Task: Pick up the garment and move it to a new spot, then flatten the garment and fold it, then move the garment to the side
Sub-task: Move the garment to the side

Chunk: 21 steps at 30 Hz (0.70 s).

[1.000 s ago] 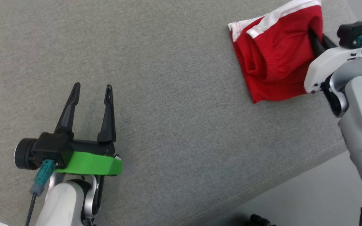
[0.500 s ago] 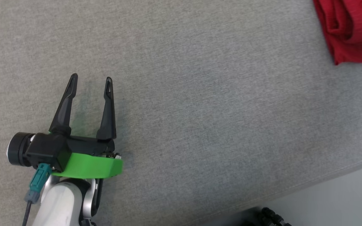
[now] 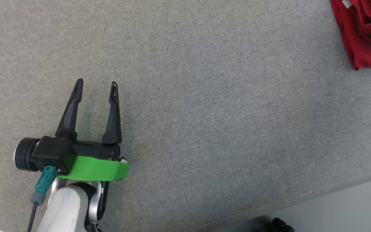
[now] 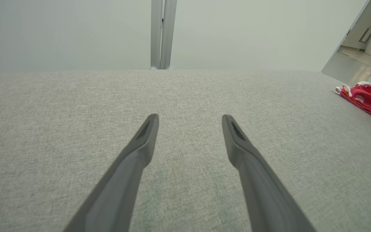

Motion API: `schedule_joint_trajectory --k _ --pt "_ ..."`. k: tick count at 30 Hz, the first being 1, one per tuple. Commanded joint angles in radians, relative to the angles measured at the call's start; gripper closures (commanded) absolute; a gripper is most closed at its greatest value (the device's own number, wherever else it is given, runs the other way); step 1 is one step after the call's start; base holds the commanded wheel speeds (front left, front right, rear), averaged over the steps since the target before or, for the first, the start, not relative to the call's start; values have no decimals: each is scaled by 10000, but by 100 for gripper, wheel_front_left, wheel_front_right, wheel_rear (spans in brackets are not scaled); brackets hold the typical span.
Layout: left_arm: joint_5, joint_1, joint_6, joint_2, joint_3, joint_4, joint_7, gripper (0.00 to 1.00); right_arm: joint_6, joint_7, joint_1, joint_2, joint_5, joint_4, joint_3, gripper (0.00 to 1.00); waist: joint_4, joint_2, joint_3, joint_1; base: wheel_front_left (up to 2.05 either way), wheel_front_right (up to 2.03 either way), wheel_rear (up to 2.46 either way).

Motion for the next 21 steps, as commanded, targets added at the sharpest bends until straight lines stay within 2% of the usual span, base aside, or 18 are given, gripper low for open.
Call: schedule_joint_trajectory --k 1,6,12,17,21 --pt "-137 -213 -82 -68 -2 139 -107 0 -15 -187 157 191 -20 -13 89 0 -12 -1 -455 -1 0 0 0" --pt "-464 -339 -169 -247 152 885 -477 0 -15 -530 681 742 480 -89 733 0 94 -1 -1395 -1 0 0 0" --pt "-879 -337 -205 -570 388 2049 -978 0 -15 -647 1840 1282 1551 -762 1700 0 299 -1 -2697 -1 0 0 0" --pt "-1072 64 -256 -783 722 2953 -1132 0 -15 -649 3372 1639 2475 -2294 2317 0 619 -1 -3568 -1 0 0 0" --pt "-811 490 -281 -904 992 3147 -1131 0 -15 -651 4888 1863 2712 -3674 2289 0 1032 -1 -4099 -1 0 0 0"
